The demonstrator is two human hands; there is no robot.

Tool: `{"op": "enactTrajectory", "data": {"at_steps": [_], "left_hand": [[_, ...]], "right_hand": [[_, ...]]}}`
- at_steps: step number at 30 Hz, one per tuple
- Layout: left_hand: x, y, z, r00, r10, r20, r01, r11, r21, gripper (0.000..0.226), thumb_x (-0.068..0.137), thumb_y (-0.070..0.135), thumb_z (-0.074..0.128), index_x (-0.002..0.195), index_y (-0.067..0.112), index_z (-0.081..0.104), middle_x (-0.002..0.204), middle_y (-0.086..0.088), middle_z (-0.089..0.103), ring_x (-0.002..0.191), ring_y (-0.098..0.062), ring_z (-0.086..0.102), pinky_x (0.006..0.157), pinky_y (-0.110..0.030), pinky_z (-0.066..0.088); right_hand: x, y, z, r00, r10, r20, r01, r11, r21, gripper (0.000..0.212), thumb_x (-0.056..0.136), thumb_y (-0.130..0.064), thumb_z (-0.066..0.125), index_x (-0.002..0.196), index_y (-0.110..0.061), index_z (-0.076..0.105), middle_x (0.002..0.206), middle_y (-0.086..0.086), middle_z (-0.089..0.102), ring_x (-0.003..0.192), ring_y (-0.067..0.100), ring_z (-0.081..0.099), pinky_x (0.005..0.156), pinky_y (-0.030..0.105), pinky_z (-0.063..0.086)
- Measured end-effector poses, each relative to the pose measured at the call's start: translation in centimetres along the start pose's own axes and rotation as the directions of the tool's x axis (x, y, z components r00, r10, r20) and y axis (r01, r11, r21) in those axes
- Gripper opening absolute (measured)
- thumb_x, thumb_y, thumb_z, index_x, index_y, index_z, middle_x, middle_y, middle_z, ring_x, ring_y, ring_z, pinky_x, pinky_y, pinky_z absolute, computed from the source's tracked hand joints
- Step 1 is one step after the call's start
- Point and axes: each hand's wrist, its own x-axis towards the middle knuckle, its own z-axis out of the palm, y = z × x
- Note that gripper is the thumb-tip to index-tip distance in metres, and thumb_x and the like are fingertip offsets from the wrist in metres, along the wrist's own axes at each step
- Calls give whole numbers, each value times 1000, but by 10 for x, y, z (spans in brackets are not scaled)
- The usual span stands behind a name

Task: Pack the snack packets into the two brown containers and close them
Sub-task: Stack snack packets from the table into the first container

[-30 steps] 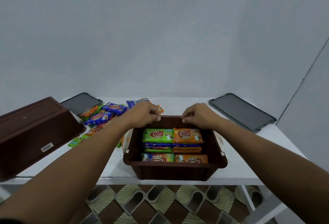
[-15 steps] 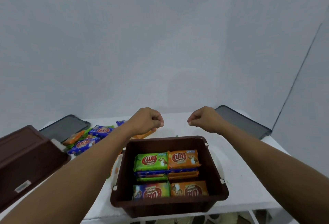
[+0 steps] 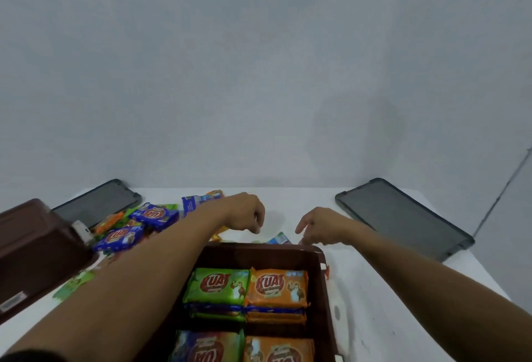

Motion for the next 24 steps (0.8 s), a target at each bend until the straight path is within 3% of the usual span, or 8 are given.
{"op": "enactTrajectory", "data": {"at_steps": [4,9,12,14,16,18,21,24], "left_hand": [[19,11,17,989,-61,135,52,996,72,23,87,25,77,109,20,72,102,-4,72,88,-20,67,74,-30,49],[36,29,27,960,-104,259,50,977,205,31,95,19,62,126,23,64,128,-2,61,110,-24,59,81,-32,46],[43,29,31,915,-157,372,67,967,245,41,98,15,55,138,24,53,138,-4,54,110,-25,55,71,-32,43],[46,24,35,907,-183,379,95,966,240,44,97,18,59,138,26,48,140,-5,53,112,-27,55,78,-34,50],[49,20,39,902,-222,371,130,958,257,49,95,18,62,139,28,42,142,-6,52,117,-29,55,93,-43,52],[48,17,42,900,-262,348,163,943,289,51,97,18,60,142,27,37,143,-9,51,118,-31,55,97,-48,51],[47,13,44,898,-285,335,200,943,266,46,99,22,58,140,18,38,144,-14,50,119,-32,54,96,-45,49],[44,10,42,903,-265,337,190,952,241,42,101,23,56,139,11,45,142,-13,52,116,-30,53,90,-39,46]], "right_hand": [[21,10,11,987,20,157,16,975,-223,40,81,-18,71,120,-26,69,114,5,67,95,25,67,83,38,60],[29,12,14,961,-57,270,163,906,-390,41,88,-23,69,128,-21,59,122,4,63,108,24,61,91,36,55],[30,13,15,945,-72,320,201,899,-390,36,90,-13,66,125,-13,58,118,11,64,99,27,64,73,32,58],[33,14,16,932,-57,357,208,892,-402,33,88,-3,65,121,-5,61,116,16,65,94,30,67,60,28,55],[35,16,16,921,-65,385,225,894,-388,30,87,0,65,117,-1,64,115,18,67,94,31,68,62,29,55],[35,16,14,921,-67,384,214,911,-353,27,90,-1,61,117,-1,65,109,15,68,89,30,69,60,27,53],[36,21,12,922,-28,385,131,961,-245,25,91,-8,64,115,-4,67,101,8,67,81,21,68,64,27,59],[40,28,10,916,-45,398,129,974,-188,16,85,-16,72,101,-14,71,102,4,70,94,22,70,77,32,60]]}}
